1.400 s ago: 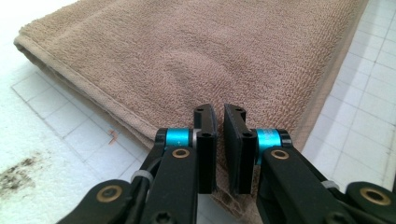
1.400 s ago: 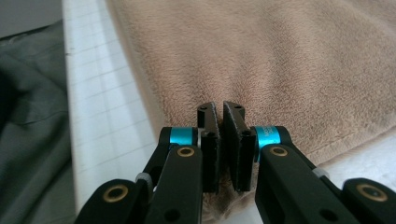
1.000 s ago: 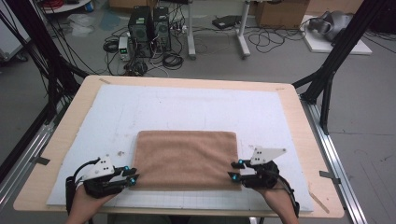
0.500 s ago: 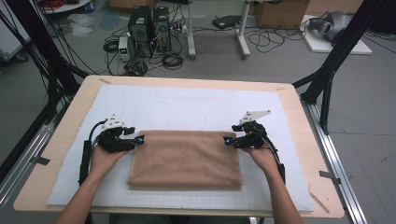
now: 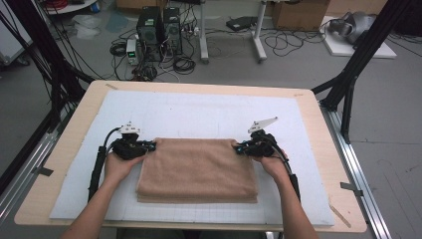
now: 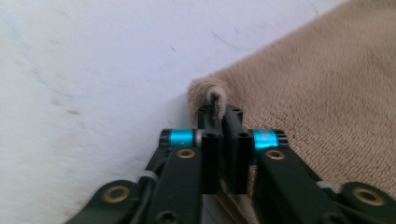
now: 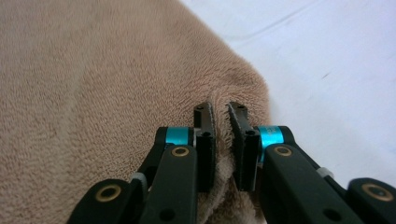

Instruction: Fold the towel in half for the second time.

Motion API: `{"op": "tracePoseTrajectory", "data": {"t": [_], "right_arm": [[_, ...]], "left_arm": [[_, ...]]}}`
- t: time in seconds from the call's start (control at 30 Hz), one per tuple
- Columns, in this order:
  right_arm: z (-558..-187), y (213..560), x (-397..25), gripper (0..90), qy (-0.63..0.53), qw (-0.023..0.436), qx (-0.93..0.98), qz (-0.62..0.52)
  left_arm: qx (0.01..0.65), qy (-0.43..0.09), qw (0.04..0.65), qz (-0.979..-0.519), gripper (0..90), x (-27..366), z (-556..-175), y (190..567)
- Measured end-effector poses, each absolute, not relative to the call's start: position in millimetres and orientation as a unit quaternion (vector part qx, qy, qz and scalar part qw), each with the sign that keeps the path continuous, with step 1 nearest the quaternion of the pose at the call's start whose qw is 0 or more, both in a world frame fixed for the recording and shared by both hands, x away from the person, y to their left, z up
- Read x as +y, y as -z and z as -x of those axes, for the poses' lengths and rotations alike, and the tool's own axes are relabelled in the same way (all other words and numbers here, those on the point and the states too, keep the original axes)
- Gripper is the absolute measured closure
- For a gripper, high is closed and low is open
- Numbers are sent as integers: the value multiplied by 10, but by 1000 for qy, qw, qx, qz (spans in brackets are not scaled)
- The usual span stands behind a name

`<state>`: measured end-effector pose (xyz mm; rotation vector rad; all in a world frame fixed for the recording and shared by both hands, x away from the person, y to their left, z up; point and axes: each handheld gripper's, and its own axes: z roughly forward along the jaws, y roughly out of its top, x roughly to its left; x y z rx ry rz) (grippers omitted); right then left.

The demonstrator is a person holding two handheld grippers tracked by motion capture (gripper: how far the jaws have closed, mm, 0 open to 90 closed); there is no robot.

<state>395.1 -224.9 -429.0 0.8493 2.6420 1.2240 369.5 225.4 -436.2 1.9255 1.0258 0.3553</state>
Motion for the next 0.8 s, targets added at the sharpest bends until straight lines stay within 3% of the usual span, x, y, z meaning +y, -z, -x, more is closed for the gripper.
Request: {"op": "tracePoseTrajectory", "data": {"t": [0.27, 0.43, 0.47, 0.5, 0.57, 0.7, 0.8], "right_arm": [[-4092, 4035, -2327, 833, -438, 93, 840, -306], [-4135, 4078, -2356, 800, -419, 51, 850, -315], [-4119, 4109, -2349, 717, -409, 50, 854, -317], [-4096, 4127, -2344, 606, -398, 71, 856, -323], [-4033, 4122, -2369, 531, -397, 91, 849, -337], [-3794, 4024, -2440, 483, -407, 130, 842, -330], [-3559, 3964, -2439, 485, -424, 124, 845, -302]], "left_arm": [[399, -180, 442, -783, 874, 2167, -3914, 4075], [386, -153, 428, -803, 865, 2182, -3875, 4100], [389, -164, 420, -803, 828, 2185, -3853, 4115], [394, -177, 417, -800, 706, 2192, -3829, 4128], [403, -178, 415, -796, 539, 2230, -3778, 4127], [394, -190, 430, -790, 481, 2334, -3571, 4078], [370, -187, 441, -796, 448, 2364, -3314, 4045]]}}
